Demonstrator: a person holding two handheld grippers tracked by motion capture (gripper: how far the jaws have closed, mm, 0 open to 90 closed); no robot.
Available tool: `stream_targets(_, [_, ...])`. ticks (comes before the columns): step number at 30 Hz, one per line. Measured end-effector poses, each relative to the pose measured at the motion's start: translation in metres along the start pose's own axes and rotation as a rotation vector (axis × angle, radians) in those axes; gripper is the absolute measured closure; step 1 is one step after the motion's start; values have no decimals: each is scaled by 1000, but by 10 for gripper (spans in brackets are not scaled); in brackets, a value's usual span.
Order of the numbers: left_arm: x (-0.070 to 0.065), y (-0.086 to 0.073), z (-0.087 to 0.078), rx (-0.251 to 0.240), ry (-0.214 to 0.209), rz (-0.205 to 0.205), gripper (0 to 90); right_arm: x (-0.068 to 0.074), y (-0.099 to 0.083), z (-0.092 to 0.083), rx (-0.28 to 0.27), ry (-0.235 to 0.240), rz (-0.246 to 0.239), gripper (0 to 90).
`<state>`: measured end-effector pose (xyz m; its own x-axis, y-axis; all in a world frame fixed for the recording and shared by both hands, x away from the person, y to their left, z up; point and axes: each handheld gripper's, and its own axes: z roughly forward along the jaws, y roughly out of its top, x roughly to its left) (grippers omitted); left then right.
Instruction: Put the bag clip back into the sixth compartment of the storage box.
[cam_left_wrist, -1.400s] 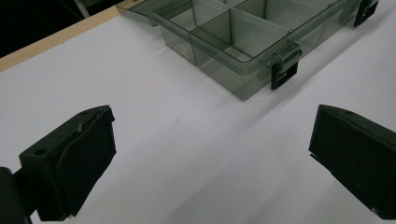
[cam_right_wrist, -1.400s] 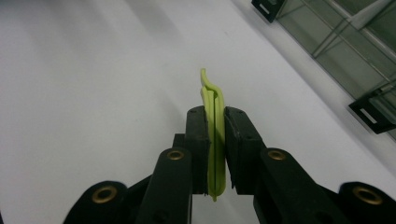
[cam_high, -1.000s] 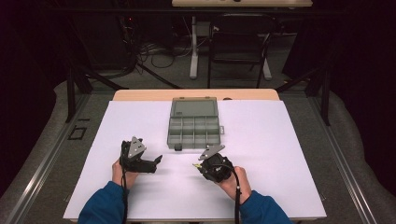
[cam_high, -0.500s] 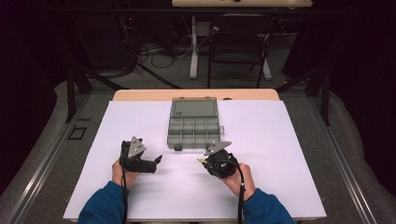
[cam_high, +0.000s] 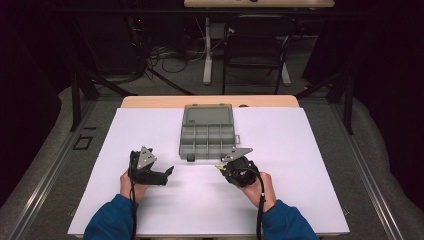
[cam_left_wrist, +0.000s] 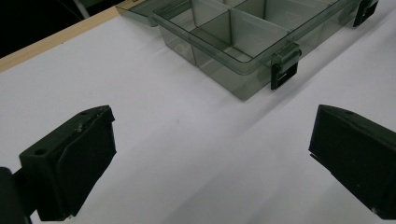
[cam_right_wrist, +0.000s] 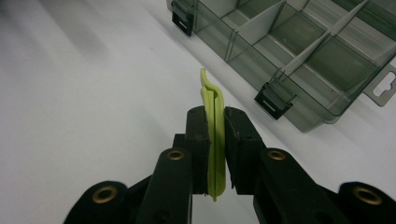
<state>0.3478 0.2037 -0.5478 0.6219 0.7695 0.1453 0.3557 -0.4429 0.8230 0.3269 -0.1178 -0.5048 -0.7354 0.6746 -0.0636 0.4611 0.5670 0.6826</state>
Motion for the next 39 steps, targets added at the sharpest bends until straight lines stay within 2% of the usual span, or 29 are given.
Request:
stream_targets(21, [0, 0, 0, -1, 2, -2, 0, -19, 10, -2, -27, -37, 26, 803])
stream_targets(31, [0, 0, -1, -2, 4, -3, 1, -22, 27, -1, -49, -41, 16, 803])
stream_targets(39, [0, 0, -1, -4, 3, -5, 0, -21, 41, 10, -52, -29, -5, 802])
